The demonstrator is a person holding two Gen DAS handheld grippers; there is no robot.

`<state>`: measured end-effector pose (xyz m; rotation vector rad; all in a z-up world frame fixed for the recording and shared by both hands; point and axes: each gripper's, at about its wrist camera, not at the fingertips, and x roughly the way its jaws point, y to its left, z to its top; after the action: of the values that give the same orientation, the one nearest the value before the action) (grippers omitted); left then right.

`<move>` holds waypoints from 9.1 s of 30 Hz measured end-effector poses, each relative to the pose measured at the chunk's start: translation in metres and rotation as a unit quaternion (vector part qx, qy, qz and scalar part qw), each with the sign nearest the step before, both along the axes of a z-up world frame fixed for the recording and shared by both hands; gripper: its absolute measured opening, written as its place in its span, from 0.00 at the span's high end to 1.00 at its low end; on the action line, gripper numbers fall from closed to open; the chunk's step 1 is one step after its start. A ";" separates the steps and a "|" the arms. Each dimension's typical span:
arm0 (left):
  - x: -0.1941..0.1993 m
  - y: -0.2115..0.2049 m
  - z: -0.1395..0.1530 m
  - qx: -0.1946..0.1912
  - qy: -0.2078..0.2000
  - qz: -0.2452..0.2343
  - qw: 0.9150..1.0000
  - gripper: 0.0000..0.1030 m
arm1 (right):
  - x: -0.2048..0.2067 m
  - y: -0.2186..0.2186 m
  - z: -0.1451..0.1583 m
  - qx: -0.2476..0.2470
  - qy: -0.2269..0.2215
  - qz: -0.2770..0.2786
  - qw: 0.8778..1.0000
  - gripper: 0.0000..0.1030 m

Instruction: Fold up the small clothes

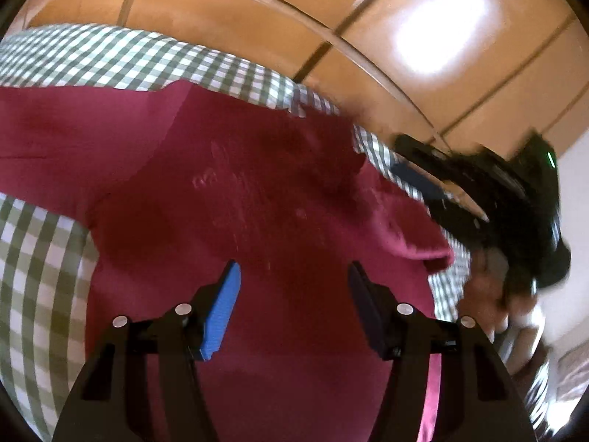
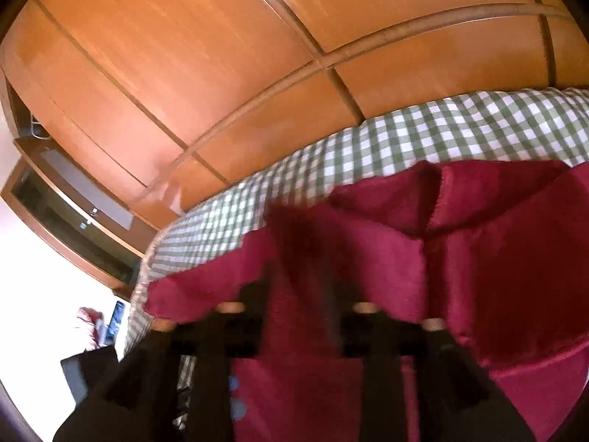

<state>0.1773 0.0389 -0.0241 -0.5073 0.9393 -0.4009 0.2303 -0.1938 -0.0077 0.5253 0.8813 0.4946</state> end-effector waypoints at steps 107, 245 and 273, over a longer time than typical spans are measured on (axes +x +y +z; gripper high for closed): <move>0.010 0.036 -0.010 0.005 -0.067 0.051 0.996 0.94 | -0.105 0.002 -0.092 -0.306 0.006 -0.051 0.951 0.02; -0.153 0.008 -0.064 0.282 -0.062 0.074 0.955 0.30 | -0.186 -0.043 -0.084 -0.273 0.030 -0.073 0.959 0.02; -0.226 0.039 -0.080 0.164 0.018 -0.083 0.983 0.89 | -0.321 -0.119 -0.096 -0.214 0.153 -0.049 0.964 0.87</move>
<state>-0.0491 0.0782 -0.1036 -0.1361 1.0631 -0.3777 -0.0904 -0.3132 -0.1033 0.2462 1.2140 0.1224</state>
